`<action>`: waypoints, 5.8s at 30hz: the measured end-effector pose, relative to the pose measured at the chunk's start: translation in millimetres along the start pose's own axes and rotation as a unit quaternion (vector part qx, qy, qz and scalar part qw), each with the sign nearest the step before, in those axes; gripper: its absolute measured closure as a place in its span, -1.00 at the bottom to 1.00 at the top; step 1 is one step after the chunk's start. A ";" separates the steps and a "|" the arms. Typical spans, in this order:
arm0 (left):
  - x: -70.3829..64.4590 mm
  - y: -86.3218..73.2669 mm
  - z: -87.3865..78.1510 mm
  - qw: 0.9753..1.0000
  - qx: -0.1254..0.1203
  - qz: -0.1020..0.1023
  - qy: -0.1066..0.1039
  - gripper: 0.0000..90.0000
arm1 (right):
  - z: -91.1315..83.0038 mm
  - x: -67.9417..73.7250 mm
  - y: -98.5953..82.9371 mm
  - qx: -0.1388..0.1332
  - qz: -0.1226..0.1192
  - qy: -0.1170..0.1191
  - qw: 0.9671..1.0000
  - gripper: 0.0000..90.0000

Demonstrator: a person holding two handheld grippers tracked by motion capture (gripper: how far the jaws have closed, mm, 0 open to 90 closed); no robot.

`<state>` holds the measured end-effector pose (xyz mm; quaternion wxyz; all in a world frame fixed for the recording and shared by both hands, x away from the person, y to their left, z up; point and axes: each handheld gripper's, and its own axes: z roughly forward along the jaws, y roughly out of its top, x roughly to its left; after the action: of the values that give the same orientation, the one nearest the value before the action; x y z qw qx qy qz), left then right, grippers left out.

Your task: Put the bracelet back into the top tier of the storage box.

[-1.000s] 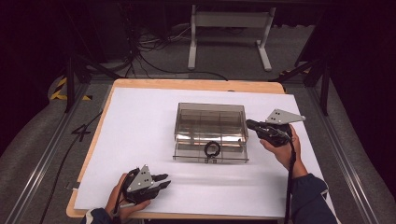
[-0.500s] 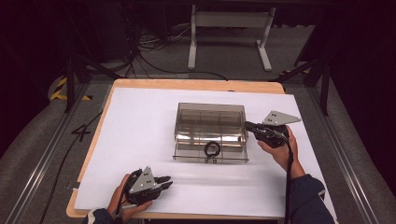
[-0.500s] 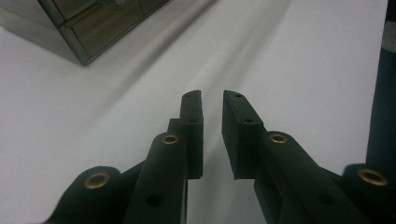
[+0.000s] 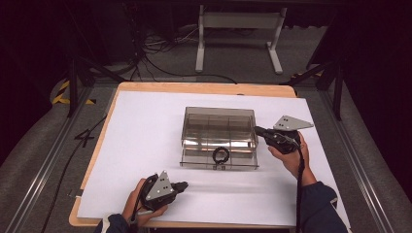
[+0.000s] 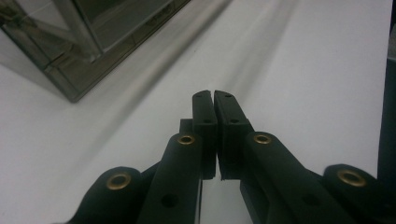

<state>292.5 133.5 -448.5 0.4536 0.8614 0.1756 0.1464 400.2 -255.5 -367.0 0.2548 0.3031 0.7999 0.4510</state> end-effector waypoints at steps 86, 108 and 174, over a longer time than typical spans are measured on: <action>3.7 55.8 66.0 0.993 -0.084 0.002 0.088 0.99 | -4.5 11.6 -4.4 -0.008 -0.020 -0.015 1.000 1.00; 9.6 59.3 79.0 0.991 -0.090 -0.002 0.100 0.99 | -4.7 11.7 -4.5 -0.008 -0.020 -0.014 1.000 1.00; 11.7 55.6 68.5 0.994 -0.055 0.002 0.095 0.92 | -4.9 14.8 -4.5 -0.007 -0.035 -0.024 0.999 1.00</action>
<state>340.6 59.3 -438.4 0.4818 0.8174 0.2080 0.2375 385.5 -249.6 -370.7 0.2918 0.2843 0.8002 0.4400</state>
